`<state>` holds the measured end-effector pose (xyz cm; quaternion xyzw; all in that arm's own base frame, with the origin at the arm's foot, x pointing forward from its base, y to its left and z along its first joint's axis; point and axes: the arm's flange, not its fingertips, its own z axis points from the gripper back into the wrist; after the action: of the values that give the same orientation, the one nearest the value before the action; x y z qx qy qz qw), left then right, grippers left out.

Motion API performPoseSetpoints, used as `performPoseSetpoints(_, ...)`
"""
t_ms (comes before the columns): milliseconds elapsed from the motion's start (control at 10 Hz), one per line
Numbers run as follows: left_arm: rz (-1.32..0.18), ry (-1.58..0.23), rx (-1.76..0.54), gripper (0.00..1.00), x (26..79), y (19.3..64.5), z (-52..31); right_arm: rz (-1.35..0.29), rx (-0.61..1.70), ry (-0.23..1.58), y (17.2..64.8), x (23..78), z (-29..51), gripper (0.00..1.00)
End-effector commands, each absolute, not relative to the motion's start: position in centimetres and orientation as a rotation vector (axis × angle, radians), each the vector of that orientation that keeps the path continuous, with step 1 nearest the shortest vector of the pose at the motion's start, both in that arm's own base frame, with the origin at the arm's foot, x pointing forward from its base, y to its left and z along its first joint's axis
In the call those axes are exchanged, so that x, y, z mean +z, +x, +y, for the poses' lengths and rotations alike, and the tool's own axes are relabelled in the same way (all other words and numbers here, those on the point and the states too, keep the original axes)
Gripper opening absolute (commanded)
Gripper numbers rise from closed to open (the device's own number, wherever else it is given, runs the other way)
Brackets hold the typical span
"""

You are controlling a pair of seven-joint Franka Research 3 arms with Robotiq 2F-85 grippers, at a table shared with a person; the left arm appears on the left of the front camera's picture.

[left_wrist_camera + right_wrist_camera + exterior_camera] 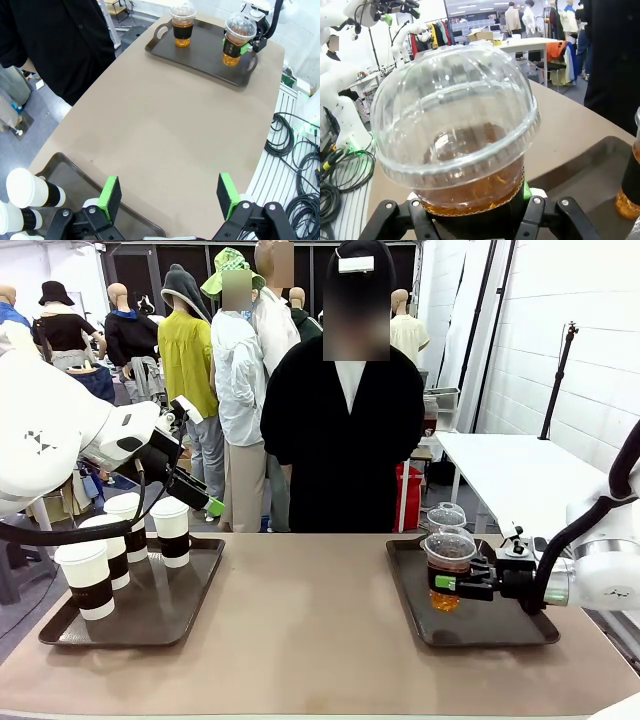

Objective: Distribute the coffee onto the tray.
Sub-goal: Pick up another iced Americano from the middle of the table and place it on the right Handle tray.

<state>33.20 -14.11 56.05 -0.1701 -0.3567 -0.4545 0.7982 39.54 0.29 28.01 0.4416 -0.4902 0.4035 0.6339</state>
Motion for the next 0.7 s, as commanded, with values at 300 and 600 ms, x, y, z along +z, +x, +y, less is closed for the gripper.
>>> performPoseSetpoints(300,-0.764,-0.375,-0.975,1.0,55.9,33.2,-14.0,-1.177,0.884,1.047,39.4,25.6,-0.2,0.64)
performPoseSetpoints(600,-0.764,-0.375,-0.975,1.0,55.9,33.2,-14.0,-1.166,0.869,1.056,39.8,24.2,-0.1,0.64)
